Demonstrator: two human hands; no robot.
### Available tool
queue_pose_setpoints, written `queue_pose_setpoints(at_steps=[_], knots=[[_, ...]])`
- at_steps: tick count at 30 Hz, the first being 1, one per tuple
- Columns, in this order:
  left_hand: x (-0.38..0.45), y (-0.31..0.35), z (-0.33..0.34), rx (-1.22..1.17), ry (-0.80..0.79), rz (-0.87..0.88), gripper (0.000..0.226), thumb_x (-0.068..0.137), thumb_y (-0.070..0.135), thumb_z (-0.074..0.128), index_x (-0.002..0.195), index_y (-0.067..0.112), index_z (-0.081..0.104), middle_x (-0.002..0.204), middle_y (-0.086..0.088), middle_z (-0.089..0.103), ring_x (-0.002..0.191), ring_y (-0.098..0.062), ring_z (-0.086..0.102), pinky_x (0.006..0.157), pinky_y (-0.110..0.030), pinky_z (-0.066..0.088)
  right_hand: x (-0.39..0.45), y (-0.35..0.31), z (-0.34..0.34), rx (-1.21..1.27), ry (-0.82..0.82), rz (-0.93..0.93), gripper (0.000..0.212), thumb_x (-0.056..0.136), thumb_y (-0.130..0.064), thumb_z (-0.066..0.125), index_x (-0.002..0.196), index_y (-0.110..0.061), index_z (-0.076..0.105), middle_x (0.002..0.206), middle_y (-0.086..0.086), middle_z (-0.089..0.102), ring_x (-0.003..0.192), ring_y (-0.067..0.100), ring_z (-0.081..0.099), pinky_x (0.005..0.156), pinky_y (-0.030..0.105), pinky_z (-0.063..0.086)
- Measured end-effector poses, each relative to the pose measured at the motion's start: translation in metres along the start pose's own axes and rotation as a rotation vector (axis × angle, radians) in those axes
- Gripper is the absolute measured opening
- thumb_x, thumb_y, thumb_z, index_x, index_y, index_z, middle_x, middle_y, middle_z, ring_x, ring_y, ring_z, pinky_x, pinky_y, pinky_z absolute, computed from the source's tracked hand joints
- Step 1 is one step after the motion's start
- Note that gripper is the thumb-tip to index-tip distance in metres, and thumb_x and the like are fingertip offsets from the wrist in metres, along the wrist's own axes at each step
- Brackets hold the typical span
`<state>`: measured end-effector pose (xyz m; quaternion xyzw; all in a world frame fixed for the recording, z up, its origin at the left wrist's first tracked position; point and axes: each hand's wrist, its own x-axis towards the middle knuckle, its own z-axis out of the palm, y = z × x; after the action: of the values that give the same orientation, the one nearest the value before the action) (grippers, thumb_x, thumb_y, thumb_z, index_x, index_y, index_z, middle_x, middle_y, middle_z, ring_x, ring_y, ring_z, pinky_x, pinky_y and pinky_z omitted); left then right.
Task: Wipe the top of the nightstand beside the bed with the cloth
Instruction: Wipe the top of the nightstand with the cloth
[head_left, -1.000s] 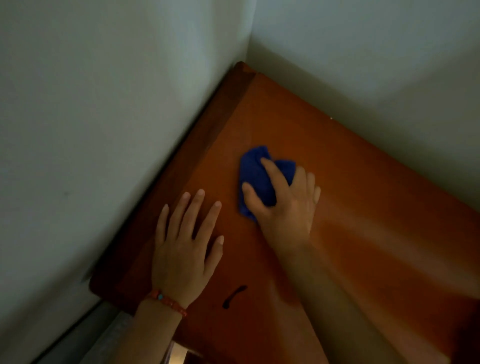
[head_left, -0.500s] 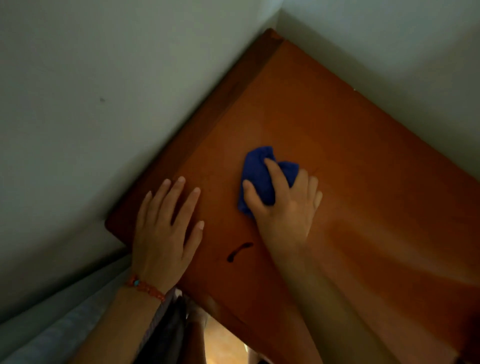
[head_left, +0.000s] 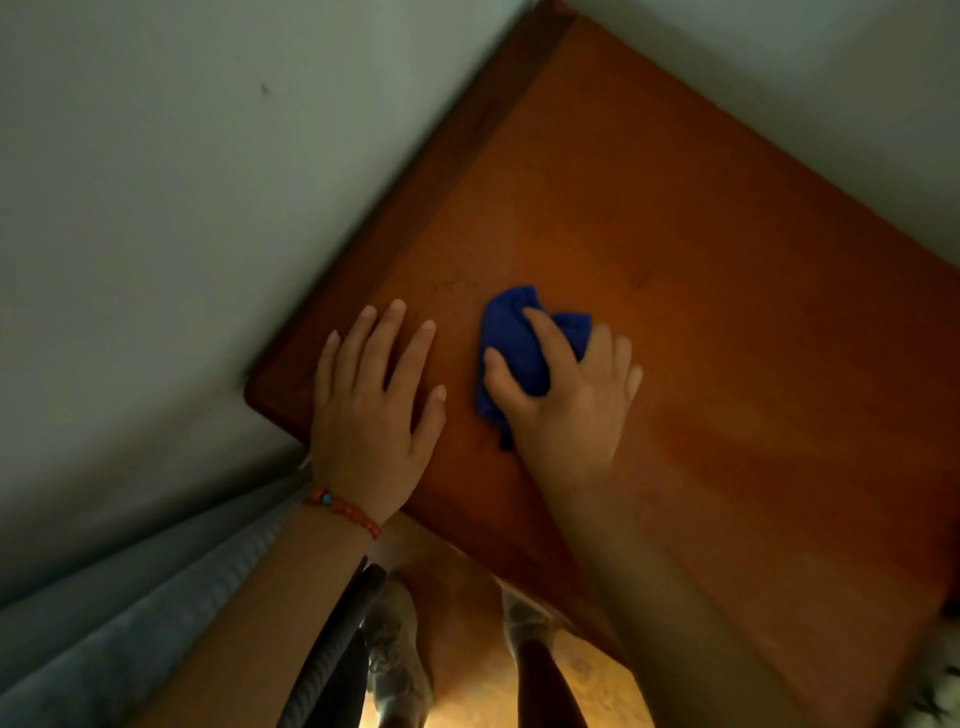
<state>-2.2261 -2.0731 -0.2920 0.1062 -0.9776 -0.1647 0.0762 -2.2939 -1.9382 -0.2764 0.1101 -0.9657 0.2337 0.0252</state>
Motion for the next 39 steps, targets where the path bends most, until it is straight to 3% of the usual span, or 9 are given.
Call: queue_pose_setpoints(at_steps=[5,11,16,19,25,33,39], knots=[[-0.007,-0.008,-0.007,-0.048,0.025,0.062,0.049,0.09,0.03,0.042,0.131,0.005,0.048,0.138,-0.022,0.043,0.13,-0.034,0.03,0.107,-0.048,0.019,0.044,-0.016,0.015,-0.015,0.089,0.111,0.05,0.08,-0.051,0.055,0.117,-0.018,0.06,0.105,0.018,0.057,0.093,0.034,0.048,0.077,0.036,0.023],[-0.036,-0.037,-0.015,-0.021,0.057,0.118,0.047,0.09,0.028,0.043,0.13,0.002,0.047,0.136,-0.024,0.043,0.129,-0.034,0.031,0.106,-0.048,0.021,-0.055,-0.027,0.009,-0.014,0.052,0.059,0.05,0.08,-0.053,0.049,0.115,-0.019,0.06,0.096,0.016,0.056,0.085,0.029,0.044,0.072,0.034,0.027],[-0.049,-0.047,-0.013,-0.029,0.058,0.147,0.048,0.092,0.028,0.04,0.131,0.002,0.047,0.139,-0.023,0.041,0.131,-0.034,0.029,0.109,-0.045,0.016,-0.034,-0.038,0.018,-0.05,0.106,0.031,0.05,0.079,-0.053,0.049,0.11,-0.018,0.064,0.092,0.015,0.058,0.084,0.031,0.048,0.071,0.035,0.027],[-0.05,-0.047,-0.011,-0.037,0.069,0.149,0.048,0.092,0.028,0.04,0.132,0.002,0.046,0.139,-0.023,0.04,0.131,-0.034,0.028,0.109,-0.045,0.015,-0.021,-0.045,0.024,-0.023,0.142,0.106,0.054,0.078,-0.055,0.046,0.113,-0.018,0.062,0.099,0.016,0.058,0.088,0.033,0.049,0.073,0.036,0.027],[-0.051,-0.056,-0.015,-0.044,0.055,0.213,0.049,0.091,0.029,0.042,0.132,0.002,0.046,0.139,-0.024,0.041,0.13,-0.035,0.031,0.108,-0.046,0.021,-0.096,-0.052,0.018,-0.033,0.093,0.078,0.051,0.079,-0.053,0.048,0.113,-0.018,0.061,0.094,0.015,0.057,0.083,0.028,0.044,0.071,0.033,0.027],[-0.06,-0.088,-0.024,-0.038,0.076,0.137,0.051,0.092,0.028,0.044,0.134,-0.001,0.041,0.141,-0.025,0.037,0.13,-0.038,0.032,0.104,-0.049,0.03,-0.05,-0.09,0.044,-0.02,0.118,-0.012,0.052,0.077,-0.053,0.047,0.11,-0.016,0.063,0.092,0.016,0.058,0.083,0.034,0.05,0.07,0.036,0.023],[-0.065,-0.084,-0.027,-0.042,0.094,0.133,0.049,0.093,0.029,0.043,0.131,-0.001,0.045,0.139,-0.025,0.039,0.129,-0.037,0.034,0.103,-0.048,0.031,-0.079,-0.074,0.03,-0.04,0.073,0.047,0.053,0.079,-0.054,0.048,0.115,-0.018,0.06,0.098,0.015,0.057,0.087,0.029,0.046,0.073,0.034,0.027]])
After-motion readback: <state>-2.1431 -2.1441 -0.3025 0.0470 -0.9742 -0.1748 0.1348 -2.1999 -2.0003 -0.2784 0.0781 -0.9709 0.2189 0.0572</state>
